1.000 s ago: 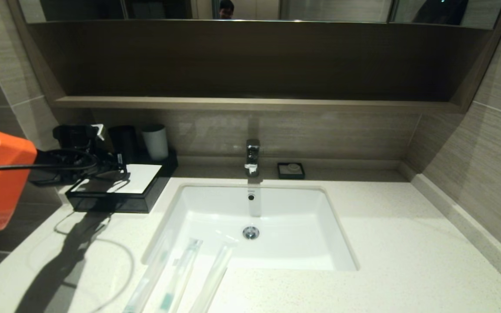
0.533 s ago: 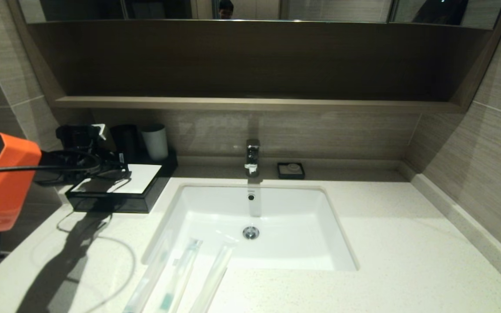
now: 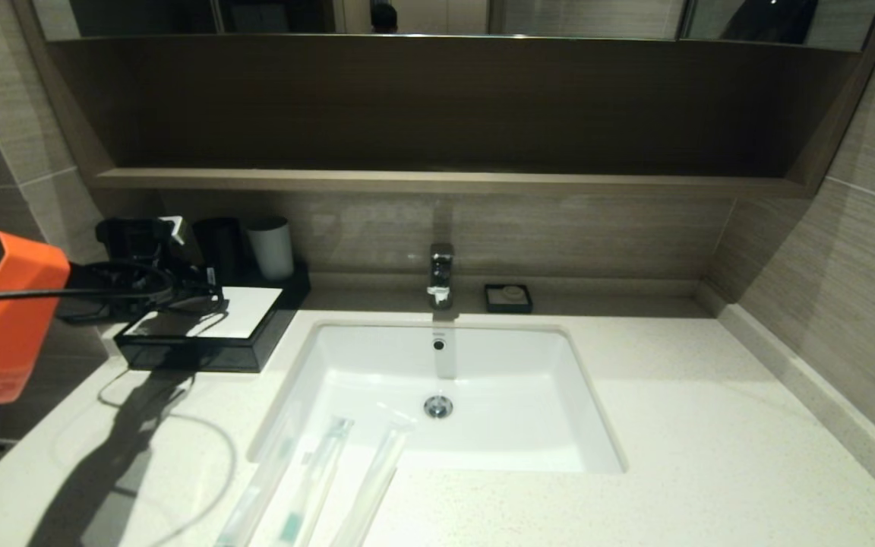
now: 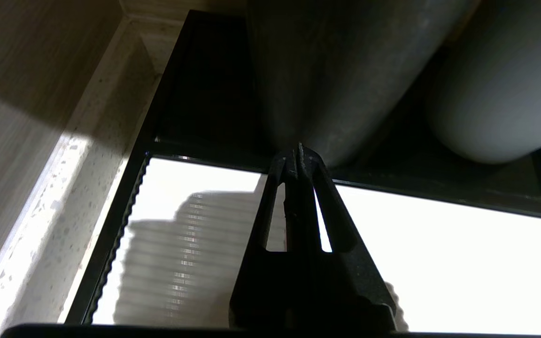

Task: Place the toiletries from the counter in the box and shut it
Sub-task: Place the cup on the storage box, then open the drawer

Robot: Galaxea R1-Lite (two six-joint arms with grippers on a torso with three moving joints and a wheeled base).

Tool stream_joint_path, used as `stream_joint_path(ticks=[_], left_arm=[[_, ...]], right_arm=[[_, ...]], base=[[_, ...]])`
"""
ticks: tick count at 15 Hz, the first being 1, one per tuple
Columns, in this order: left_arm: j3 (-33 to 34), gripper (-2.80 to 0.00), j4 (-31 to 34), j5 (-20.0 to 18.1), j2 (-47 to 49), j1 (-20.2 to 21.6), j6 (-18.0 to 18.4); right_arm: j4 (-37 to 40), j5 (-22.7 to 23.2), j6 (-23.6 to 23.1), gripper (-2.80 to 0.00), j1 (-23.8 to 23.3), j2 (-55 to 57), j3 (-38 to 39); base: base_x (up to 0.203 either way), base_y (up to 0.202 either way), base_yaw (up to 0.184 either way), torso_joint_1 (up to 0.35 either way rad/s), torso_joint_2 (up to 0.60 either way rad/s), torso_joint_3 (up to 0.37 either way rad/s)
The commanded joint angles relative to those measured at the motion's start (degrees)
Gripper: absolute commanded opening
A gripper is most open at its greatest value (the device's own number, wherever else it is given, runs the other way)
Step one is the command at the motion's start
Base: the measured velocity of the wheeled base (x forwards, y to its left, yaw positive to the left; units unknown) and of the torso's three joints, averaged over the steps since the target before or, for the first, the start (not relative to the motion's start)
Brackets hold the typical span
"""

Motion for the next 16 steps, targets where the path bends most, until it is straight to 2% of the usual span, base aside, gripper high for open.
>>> stream_joint_path(ticks=[1, 7, 16], left_arm=[[1.91, -2.80, -0.11, 0.01, -2.18, 0.20, 0.01], [12.77, -2.80, -0.43, 0.02, -11.06, 1.64, 0.10], [35.81, -2.80, -1.82, -0.01, -36.09, 2.84, 2.11]], right_arm=[[-0.02, 0.00, -0.01, -2.80, 0.10, 0.00, 0.09], [-0.02, 0.00, -0.01, -2.80, 0.10, 0.00, 0.09], [-0.02, 0.00, -0.01, -2.80, 0.01, -0.09, 0.09]], base=[[0.000, 0.000, 0.000, 0.000, 0.00, 0.000], [0.000, 0.000, 0.000, 0.000, 0.00, 0.000], [0.000, 0.000, 0.000, 0.000, 0.00, 0.000]])
